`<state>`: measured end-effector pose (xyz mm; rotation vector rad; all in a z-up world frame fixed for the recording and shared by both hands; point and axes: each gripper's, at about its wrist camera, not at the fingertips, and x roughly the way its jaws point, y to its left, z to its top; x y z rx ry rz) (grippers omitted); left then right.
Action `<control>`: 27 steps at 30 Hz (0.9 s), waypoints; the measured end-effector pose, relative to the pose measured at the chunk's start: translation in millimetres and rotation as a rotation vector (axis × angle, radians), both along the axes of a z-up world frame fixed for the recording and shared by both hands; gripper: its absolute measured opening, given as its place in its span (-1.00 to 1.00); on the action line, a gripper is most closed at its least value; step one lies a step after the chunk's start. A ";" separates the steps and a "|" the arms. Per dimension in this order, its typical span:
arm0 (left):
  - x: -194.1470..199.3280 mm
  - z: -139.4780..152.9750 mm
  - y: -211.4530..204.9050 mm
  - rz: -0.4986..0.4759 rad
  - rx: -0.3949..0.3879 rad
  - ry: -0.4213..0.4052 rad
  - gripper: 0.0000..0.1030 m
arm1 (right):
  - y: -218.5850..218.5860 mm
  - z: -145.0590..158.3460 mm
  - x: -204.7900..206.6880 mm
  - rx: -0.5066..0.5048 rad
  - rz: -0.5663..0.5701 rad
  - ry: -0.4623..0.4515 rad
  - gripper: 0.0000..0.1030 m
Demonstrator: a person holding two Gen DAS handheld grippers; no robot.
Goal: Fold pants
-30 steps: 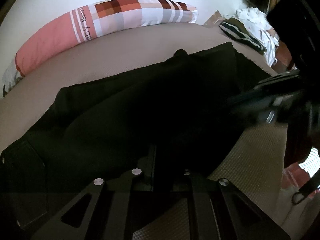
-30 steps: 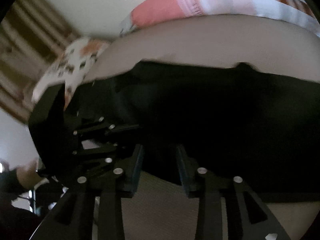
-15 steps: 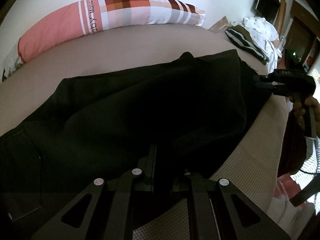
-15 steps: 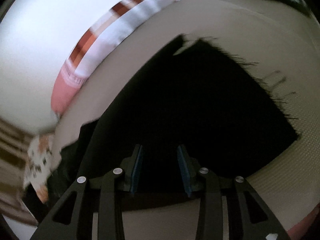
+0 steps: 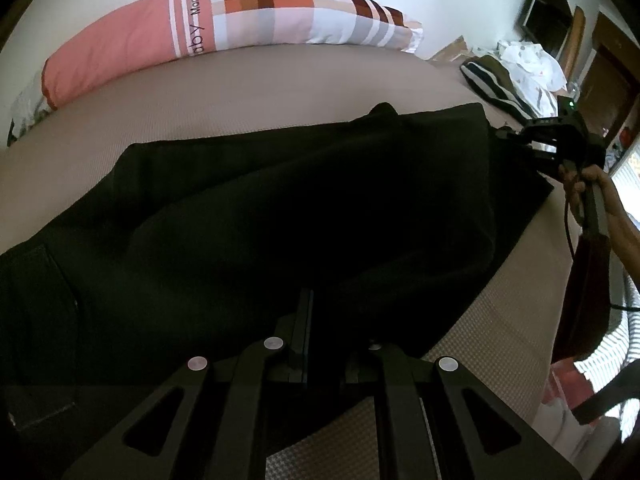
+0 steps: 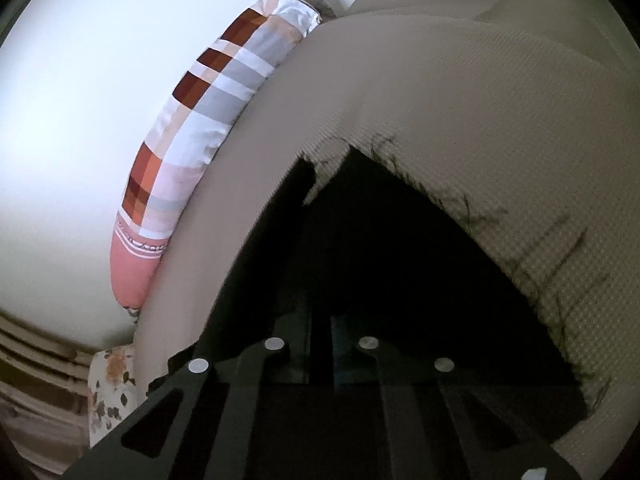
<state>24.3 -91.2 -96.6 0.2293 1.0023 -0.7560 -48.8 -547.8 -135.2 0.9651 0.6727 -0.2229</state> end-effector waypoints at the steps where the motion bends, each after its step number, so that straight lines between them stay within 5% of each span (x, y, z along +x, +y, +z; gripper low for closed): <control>1: -0.3 0.2 0.0 -0.002 0.001 -0.002 -0.81 | 0.7 7.6 1.9 -0.008 0.003 -0.011 -0.90; 7: -0.1 1.2 0.9 -0.012 0.001 -0.008 -0.81 | 14.7 72.0 22.4 -0.113 0.041 -0.061 -0.92; 11: 0.2 2.6 1.7 -0.003 0.002 -0.024 -0.81 | 25.3 135.3 26.0 -0.178 0.056 -0.174 -0.92; 16: 1.7 11.4 1.7 0.003 -0.029 -0.047 -0.81 | 39.7 170.3 3.9 -0.264 0.048 -0.211 -0.93; 20: -1.6 6.8 -3.0 -0.034 -0.003 -0.057 -0.81 | 33.7 144.6 -32.9 -0.277 -0.028 -0.121 -0.93; 27: -17.2 -5.4 -16.5 -0.143 0.096 -0.121 -0.78 | 13.5 31.9 -85.5 -0.188 -0.135 0.141 -0.94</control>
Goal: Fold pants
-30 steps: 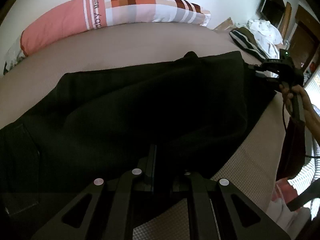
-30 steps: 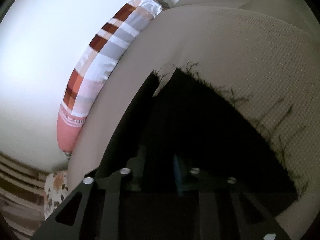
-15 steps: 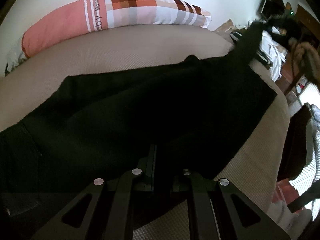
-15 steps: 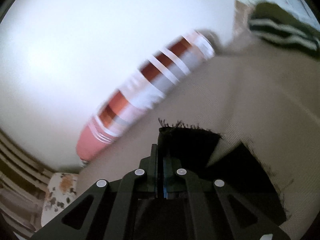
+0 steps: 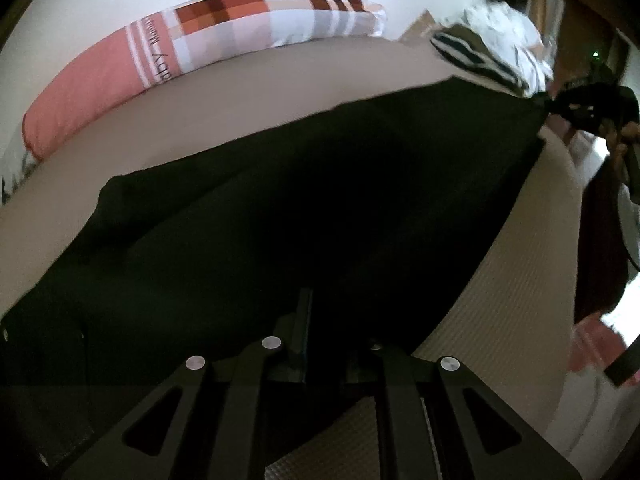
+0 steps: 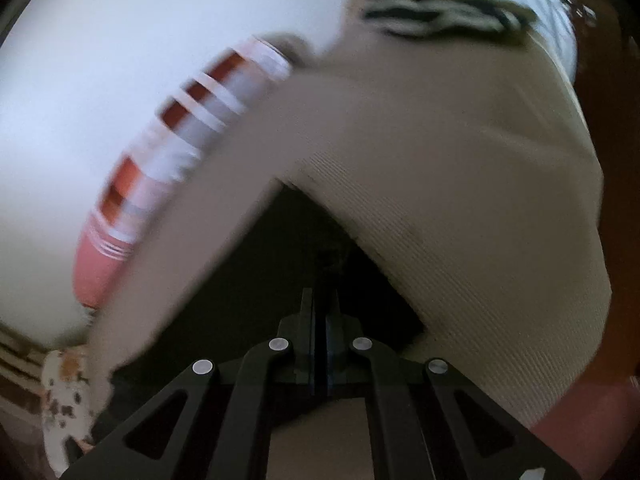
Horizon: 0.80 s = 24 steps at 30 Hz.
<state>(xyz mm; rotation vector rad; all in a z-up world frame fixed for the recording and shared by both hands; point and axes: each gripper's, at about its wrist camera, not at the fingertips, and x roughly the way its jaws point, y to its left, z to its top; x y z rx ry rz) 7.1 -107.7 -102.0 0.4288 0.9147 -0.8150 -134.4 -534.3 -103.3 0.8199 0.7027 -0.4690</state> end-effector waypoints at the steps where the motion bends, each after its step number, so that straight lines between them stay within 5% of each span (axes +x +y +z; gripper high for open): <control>1: -0.7 0.0 -0.7 -0.007 0.006 -0.007 -0.78 | -0.1 -10.7 -2.1 0.004 -0.006 0.022 -0.94; 14: -5.6 0.0 -2.3 -0.029 0.028 -0.007 -0.71 | 6.8 -28.1 3.1 -0.083 0.000 0.107 -0.98; 16: -2.7 1.4 -1.6 -0.017 0.020 0.027 -0.50 | 6.4 -27.7 3.2 -0.080 0.001 0.110 -0.95; 18: -0.2 3.5 0.8 -0.005 0.000 0.072 0.05 | 7.7 -25.3 6.6 -0.096 0.013 0.130 -0.89; 21: -1.3 15.5 11.7 -0.001 -0.058 0.097 0.33 | 7.1 -16.8 2.7 -0.151 -0.030 0.186 -0.15; 24: -0.3 31.6 31.3 0.004 -0.138 0.124 0.42 | 2.9 -5.3 -8.9 -0.217 -0.079 0.207 0.00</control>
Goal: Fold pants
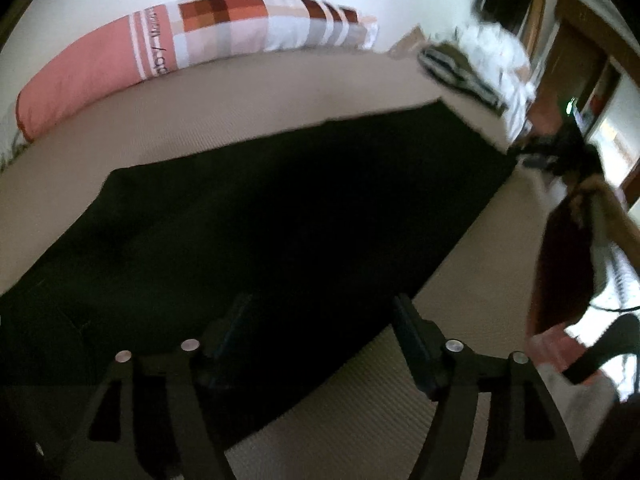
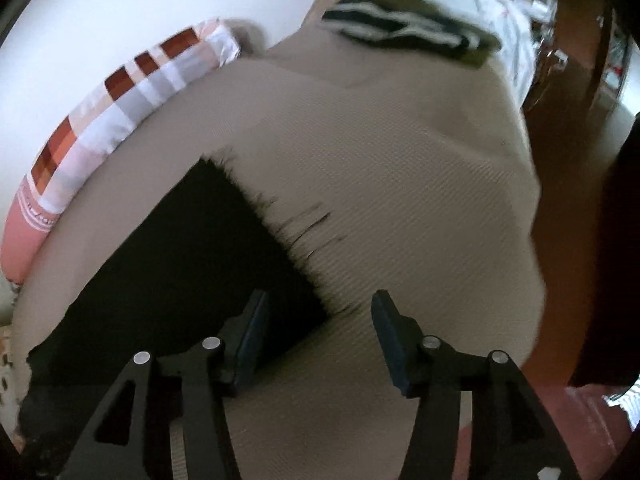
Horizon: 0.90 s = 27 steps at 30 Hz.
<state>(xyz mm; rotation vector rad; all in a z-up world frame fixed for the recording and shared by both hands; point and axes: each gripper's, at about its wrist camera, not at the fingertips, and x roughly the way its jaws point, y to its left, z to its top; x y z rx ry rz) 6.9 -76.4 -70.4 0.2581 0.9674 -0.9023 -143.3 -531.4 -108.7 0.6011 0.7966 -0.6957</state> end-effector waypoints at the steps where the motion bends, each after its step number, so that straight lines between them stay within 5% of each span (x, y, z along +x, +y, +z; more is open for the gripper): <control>1: 2.3 5.7 8.8 0.019 -0.031 0.003 0.44 | -0.7 4.8 -1.7 -0.014 -0.003 0.001 0.00; 7: 38.6 19.8 68.0 0.290 -0.101 -0.050 0.52 | 32.3 48.3 31.3 -0.082 0.184 -0.046 0.00; 14: 78.9 11.4 130.1 0.641 -0.045 -0.124 0.52 | 156.7 63.0 153.8 -0.030 0.733 -0.046 -0.01; 19: 89.1 1.3 157.2 0.746 -0.010 -0.129 0.52 | 250.4 48.8 237.8 0.105 1.058 -0.016 -0.07; 27: 92.6 -13.7 183.5 0.786 0.019 -0.118 0.51 | 356.0 26.7 318.8 0.126 1.378 0.060 -0.08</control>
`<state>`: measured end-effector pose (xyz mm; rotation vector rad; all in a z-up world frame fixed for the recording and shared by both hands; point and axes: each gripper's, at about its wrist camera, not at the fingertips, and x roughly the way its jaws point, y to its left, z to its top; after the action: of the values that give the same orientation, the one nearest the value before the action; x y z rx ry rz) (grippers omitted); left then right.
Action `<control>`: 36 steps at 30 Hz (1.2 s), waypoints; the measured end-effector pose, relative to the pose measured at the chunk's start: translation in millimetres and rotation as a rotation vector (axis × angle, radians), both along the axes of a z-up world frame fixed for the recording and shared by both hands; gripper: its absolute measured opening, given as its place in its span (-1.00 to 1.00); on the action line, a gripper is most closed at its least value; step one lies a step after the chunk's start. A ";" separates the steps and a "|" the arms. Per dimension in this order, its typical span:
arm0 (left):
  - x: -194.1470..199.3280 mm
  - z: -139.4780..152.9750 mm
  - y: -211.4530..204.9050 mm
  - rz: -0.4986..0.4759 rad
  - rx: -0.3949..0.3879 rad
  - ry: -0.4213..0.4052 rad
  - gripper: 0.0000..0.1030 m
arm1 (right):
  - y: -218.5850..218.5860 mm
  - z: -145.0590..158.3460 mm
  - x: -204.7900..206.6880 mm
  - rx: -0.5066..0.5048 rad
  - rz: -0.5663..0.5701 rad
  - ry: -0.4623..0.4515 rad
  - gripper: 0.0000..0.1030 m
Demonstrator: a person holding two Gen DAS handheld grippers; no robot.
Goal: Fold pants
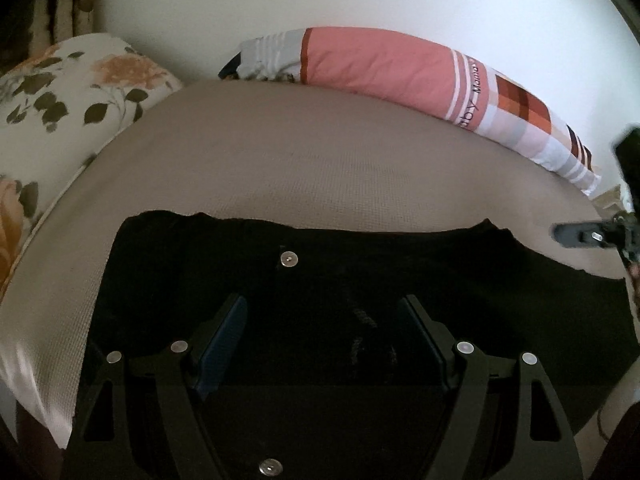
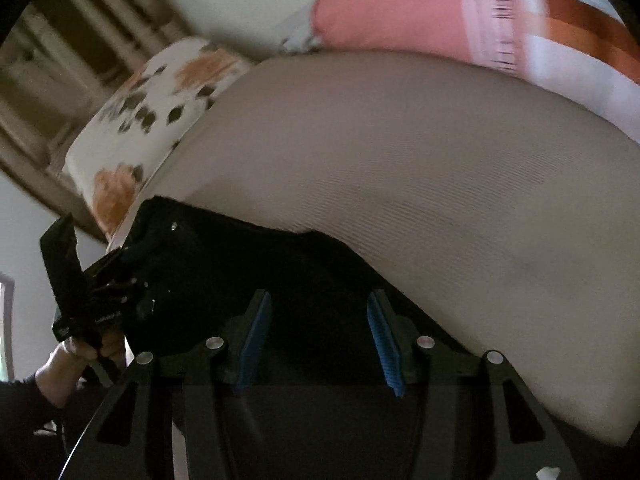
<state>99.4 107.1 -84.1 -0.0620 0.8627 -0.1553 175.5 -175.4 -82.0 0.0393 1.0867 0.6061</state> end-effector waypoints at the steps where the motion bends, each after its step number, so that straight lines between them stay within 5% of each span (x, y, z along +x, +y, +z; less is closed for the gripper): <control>1: -0.6 -0.1 -0.9 -0.006 0.007 0.000 0.51 | 8.5 -5.2 7.4 -0.007 0.027 0.015 -0.08; 6: -1.0 -1.1 2.2 -0.024 0.008 -0.001 0.51 | 39.3 -25.1 27.7 -0.059 0.129 0.051 -0.08; 7: -0.9 -1.0 3.1 -0.026 0.002 -0.002 0.51 | 40.5 -27.7 28.7 -0.059 0.142 0.055 -0.21; 9: -0.9 -1.3 4.1 -0.036 0.001 0.000 0.51 | 43.7 -30.9 32.2 -0.043 0.170 0.078 -0.76; 14: -2.8 -2.2 6.2 -0.056 0.001 -0.005 0.51 | 47.2 -25.7 35.1 -0.090 0.140 -0.027 -0.92; 19: -3.6 -3.5 7.0 -0.070 0.010 -0.010 0.51 | 50.0 -38.6 39.0 -0.140 0.084 -0.050 -0.91; 23: -1.9 0.7 -4.8 -0.068 0.083 0.002 0.51 | 47.4 -25.4 29.7 -0.142 0.024 -0.095 -0.58; 25: -3.1 10.8 -12.3 -0.088 0.071 -0.017 0.51 | 37.8 -12.1 17.5 -0.114 -0.034 -0.130 -0.57; 29: -2.9 32.0 -38.4 -0.159 0.015 -0.062 0.51 | -0.3 7.7 -18.3 -0.089 -0.161 -0.168 -0.55; 36: 11.6 25.9 -118.3 -0.331 -0.035 -0.040 0.52 | -99.9 -2.5 -85.2 -0.207 -0.421 -0.148 -0.53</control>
<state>111.0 -11.2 -58.2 0.0520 0.8256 -0.4801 90.3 -275.3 -84.5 0.0413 0.9549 0.1145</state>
